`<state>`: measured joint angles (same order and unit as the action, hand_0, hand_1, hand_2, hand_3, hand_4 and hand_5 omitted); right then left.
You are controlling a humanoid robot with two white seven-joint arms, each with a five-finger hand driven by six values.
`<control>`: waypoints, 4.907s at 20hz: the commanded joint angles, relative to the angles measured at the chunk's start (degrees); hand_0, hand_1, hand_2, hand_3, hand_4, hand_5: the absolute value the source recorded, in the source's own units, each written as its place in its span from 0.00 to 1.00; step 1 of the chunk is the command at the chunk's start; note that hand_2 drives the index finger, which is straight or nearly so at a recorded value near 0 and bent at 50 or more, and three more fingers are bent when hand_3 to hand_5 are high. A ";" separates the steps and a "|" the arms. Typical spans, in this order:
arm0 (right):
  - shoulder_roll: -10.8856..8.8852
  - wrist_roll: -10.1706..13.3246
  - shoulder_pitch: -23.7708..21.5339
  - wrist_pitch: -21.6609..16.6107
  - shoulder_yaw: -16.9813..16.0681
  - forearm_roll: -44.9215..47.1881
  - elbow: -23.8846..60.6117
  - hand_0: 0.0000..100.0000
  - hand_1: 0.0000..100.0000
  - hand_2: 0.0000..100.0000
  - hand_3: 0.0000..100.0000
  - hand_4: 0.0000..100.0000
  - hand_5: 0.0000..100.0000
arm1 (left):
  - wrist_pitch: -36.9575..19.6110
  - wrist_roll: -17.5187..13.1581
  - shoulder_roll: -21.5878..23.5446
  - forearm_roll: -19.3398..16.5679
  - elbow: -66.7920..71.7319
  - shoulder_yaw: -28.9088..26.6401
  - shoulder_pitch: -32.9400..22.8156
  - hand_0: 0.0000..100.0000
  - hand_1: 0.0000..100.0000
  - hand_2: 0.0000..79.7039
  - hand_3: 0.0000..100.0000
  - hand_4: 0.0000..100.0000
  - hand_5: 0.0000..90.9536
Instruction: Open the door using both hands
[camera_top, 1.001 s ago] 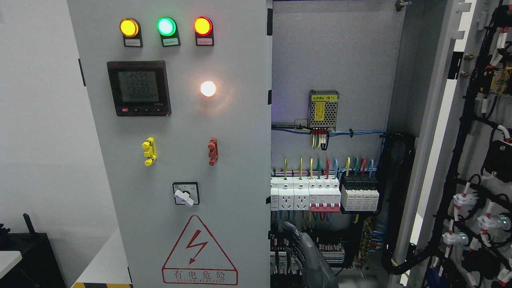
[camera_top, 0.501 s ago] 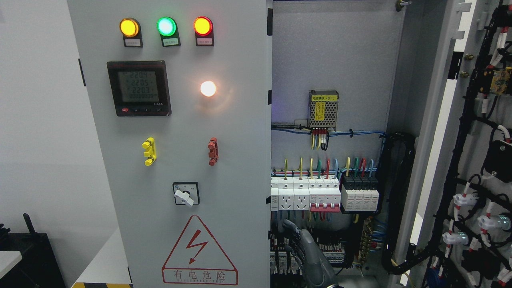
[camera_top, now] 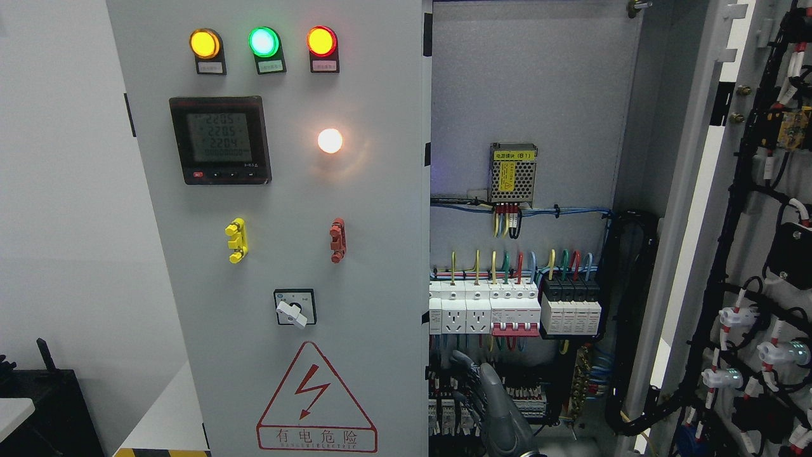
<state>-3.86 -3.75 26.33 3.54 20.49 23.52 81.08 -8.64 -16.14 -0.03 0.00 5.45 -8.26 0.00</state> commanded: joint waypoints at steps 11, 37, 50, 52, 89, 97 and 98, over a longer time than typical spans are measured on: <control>-0.27 -0.02 1.53 0.23 1.40 0.47 -0.39 0.00 0.00 0.00 0.00 0.00 0.00 | 0.02 -0.04 -1.90 0.18 0.00 0.00 -1.76 0.00 0.00 0.00 0.00 0.04 0.00; -0.27 -1.17 3.02 0.23 2.19 0.99 -2.06 0.00 0.00 0.00 0.00 0.00 0.00 | 0.02 -0.12 -1.90 0.18 0.00 0.00 -1.76 0.00 0.00 0.00 0.00 0.04 0.00; -0.27 -3.28 3.99 1.90 2.45 2.32 -2.33 0.00 0.00 0.00 0.00 0.00 0.00 | 0.02 -0.04 -1.90 0.18 0.00 0.00 -1.76 0.00 0.00 0.00 0.00 0.04 0.00; -0.36 -3.28 4.34 1.90 2.45 2.40 -2.33 0.00 0.00 0.00 0.00 0.00 0.00 | 0.02 -0.12 -1.90 0.18 0.00 0.00 -1.76 0.00 0.00 0.00 0.00 0.04 0.00; -0.36 -6.35 6.45 1.90 1.66 4.42 -4.70 0.00 0.00 0.00 0.00 0.00 0.00 | 0.02 -0.04 -1.90 0.18 0.00 0.00 -1.76 0.00 0.00 0.00 0.00 0.04 0.00; -0.36 -8.73 6.45 1.99 1.66 4.51 -4.52 0.00 0.00 0.00 0.00 0.00 0.00 | 0.02 -0.04 -1.90 0.18 0.00 0.00 -1.76 0.00 0.00 0.00 0.00 0.04 0.00; -0.36 -8.73 6.45 1.99 1.66 4.51 -4.52 0.00 0.00 0.00 0.00 0.00 0.00 | 0.02 -0.04 -1.90 0.18 0.00 0.00 -1.76 0.00 0.00 0.00 0.00 0.04 0.00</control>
<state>-4.22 -12.23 32.74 5.38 22.33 27.97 76.59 -8.64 -16.14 -0.03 0.00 5.45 -8.26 0.00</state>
